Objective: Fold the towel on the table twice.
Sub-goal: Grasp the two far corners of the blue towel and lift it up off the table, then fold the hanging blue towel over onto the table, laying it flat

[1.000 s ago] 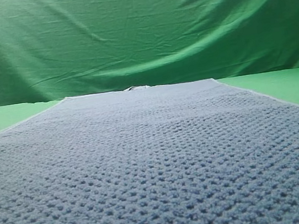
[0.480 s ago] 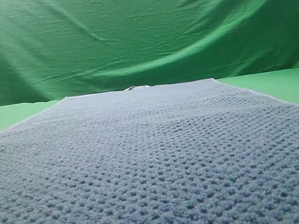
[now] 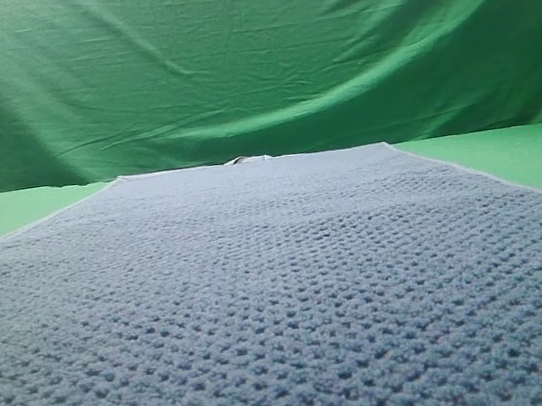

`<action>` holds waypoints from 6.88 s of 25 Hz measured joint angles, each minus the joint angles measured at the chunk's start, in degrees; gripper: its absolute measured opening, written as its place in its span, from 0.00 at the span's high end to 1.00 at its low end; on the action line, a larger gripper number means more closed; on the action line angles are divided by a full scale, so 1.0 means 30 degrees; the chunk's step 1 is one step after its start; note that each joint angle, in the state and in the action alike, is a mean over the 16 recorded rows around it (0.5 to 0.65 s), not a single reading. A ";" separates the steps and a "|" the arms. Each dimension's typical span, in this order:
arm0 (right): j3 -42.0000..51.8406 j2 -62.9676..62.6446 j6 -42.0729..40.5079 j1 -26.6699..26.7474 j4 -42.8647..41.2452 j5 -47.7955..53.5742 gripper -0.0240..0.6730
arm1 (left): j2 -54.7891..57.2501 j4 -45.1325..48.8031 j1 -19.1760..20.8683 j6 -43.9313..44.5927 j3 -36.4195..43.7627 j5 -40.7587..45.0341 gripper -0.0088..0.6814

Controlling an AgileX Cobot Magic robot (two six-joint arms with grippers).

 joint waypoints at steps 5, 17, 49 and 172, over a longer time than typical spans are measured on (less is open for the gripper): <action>-0.1442 0.1746 -0.0769 0.0000 0.0290 0.1374 0.97 | 0.0824 -0.1007 0.0000 0.0470 -0.1224 0.0882 0.99; -0.5450 0.6610 -0.1748 0.0000 -0.0468 0.4651 0.97 | 0.5144 0.0024 -0.0765 -0.0219 -0.4544 0.3753 0.99; -1.9573 2.9132 0.4306 0.3386 -0.5167 1.2068 0.87 | 2.9014 1.0140 -0.5158 -0.5624 -1.5793 0.3975 0.92; -1.5959 2.0382 0.3908 0.6217 -0.4484 1.2341 0.97 | 1.7626 1.3306 -0.8106 -1.2728 -1.1446 0.6971 0.99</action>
